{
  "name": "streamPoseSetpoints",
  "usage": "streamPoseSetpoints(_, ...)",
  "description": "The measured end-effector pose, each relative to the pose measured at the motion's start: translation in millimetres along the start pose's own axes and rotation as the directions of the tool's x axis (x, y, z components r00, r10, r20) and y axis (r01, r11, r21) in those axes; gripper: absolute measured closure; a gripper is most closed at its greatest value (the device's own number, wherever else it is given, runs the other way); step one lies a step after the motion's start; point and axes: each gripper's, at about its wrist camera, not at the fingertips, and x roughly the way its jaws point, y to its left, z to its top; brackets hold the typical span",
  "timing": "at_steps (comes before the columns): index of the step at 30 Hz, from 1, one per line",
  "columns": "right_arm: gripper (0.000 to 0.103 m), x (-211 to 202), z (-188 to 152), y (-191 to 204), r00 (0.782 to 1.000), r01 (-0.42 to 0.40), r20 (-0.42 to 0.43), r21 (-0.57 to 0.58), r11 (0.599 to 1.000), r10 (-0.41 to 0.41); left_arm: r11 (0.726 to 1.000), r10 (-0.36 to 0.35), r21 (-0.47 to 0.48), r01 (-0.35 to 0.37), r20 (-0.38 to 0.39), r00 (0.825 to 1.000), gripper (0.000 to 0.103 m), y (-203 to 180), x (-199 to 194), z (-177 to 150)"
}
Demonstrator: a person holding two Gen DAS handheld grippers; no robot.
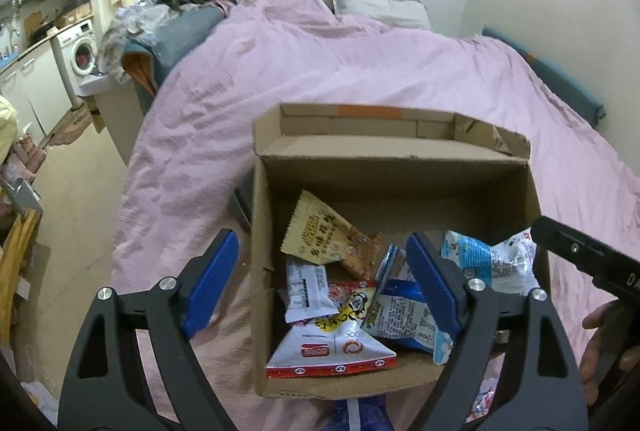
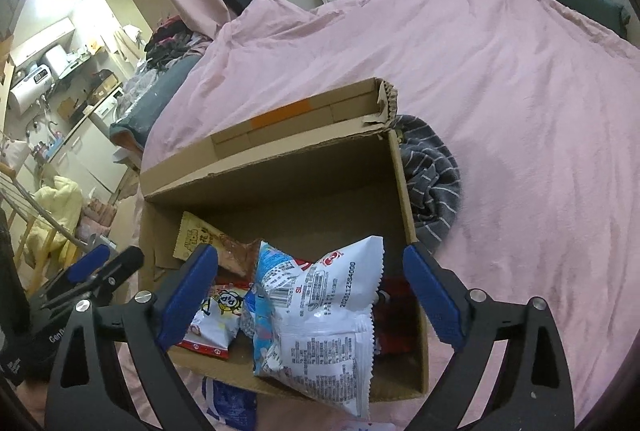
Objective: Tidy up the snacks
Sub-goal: 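Lower both bags into the box and open both tools, then withdraw both tools from the box toward the remaining snacks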
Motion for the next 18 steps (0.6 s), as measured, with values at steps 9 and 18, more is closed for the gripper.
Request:
streamPoseSetpoints(9,0.007,-29.6,-13.1,0.8,1.0,-0.031,0.001,0.024,0.999,0.031,0.995,0.003,-0.104,0.006,0.079,0.997,0.009,24.8,-38.9,-0.6)
streamPoseSetpoints(18,0.007,-52.1,-31.4,15.0,0.999,-0.044,0.002,-0.011,0.999,0.044,0.995,0.012,-0.095,-0.008,0.041,0.999,0.005,29.9,-56.8,-20.5)
